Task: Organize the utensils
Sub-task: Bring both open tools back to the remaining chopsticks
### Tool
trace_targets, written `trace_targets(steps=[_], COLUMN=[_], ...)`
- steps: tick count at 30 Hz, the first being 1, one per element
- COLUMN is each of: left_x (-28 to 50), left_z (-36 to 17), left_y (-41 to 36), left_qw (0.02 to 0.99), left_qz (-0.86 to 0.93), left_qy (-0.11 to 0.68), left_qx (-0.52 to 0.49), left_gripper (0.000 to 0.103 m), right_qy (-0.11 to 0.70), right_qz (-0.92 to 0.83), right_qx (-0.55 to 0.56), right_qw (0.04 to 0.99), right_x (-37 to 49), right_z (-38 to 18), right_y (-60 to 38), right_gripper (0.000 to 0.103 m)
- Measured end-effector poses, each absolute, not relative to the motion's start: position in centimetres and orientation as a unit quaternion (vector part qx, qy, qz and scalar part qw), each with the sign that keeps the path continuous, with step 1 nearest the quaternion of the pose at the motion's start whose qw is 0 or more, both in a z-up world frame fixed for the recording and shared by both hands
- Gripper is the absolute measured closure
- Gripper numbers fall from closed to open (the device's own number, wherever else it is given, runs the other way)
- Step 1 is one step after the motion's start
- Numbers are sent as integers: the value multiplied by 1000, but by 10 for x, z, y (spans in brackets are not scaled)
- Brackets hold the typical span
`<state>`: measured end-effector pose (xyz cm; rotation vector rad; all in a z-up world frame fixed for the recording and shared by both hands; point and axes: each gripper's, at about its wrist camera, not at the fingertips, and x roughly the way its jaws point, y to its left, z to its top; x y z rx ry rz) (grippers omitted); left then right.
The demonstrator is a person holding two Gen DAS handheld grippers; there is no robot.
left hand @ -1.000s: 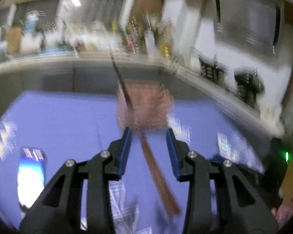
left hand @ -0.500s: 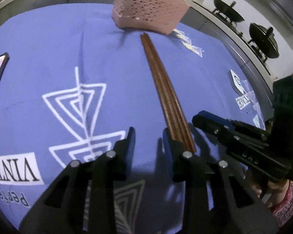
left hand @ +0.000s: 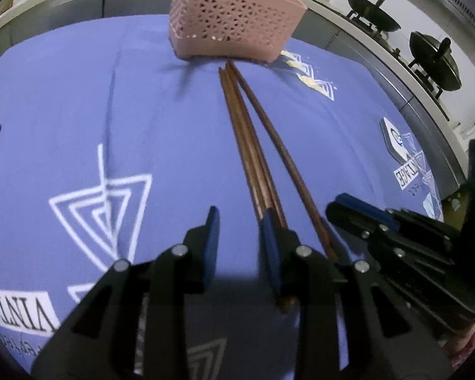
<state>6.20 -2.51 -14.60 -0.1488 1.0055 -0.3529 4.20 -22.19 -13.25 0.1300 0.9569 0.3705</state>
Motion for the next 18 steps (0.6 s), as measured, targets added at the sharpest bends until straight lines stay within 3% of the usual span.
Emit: trace_targets(steps=[18], left_x=[80], left_z=[-142], left_y=[-63], left_qw=[866], left_qz=[-141], left_qy=[479], left_qx=[-1], left_gripper=[78], right_qy=[456], right_qz=[166], right_qx=[22], right_qw=[874], right_x=[52], right_z=[-144], right_y=[-215], right_gripper=[93])
